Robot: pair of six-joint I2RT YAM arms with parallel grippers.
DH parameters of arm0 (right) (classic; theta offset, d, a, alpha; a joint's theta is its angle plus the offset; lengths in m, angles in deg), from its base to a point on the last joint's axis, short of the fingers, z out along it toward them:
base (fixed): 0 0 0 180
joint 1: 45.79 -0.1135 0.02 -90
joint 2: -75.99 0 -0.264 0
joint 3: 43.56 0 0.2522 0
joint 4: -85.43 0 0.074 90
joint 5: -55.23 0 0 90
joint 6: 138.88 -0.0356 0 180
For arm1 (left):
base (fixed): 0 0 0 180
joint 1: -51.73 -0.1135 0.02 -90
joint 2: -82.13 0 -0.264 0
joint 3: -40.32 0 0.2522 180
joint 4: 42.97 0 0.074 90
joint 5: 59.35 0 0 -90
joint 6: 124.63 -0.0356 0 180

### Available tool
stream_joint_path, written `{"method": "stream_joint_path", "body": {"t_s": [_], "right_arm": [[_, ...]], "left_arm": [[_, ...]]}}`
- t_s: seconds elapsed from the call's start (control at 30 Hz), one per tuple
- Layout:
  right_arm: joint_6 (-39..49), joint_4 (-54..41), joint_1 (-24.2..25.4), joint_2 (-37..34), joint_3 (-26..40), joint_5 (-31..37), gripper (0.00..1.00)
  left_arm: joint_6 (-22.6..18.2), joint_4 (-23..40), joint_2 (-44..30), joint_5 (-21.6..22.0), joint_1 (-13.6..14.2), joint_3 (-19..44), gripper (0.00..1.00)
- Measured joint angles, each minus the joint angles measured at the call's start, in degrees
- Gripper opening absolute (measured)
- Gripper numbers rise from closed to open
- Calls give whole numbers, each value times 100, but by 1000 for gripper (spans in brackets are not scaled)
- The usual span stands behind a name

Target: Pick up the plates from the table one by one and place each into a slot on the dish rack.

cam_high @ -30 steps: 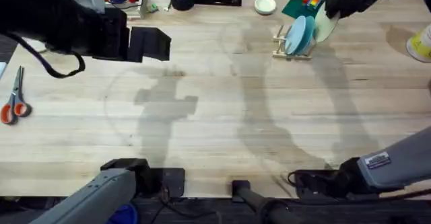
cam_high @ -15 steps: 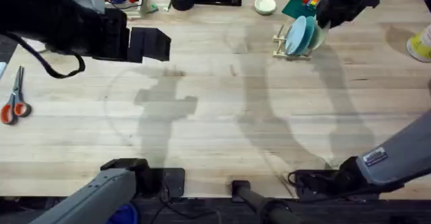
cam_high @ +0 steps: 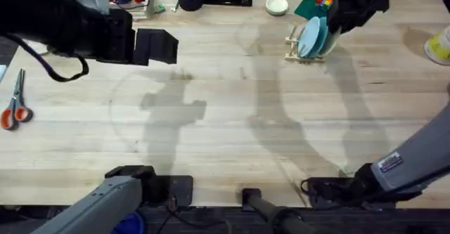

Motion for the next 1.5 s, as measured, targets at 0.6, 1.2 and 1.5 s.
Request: {"method": "stream_joint_path", "body": {"t_s": [0.6,1.2,1.5], "right_arm": [[-1,3,0,1,0,7,182],[-10,-51,0,426,99,7,334],[-23,-639,-2,998,186,4,905]], "left_arm": [[0,0,0,0,0,0,995],[0,0,0,2,0,0,995],[0,0,0,0,0,0,995]]}}
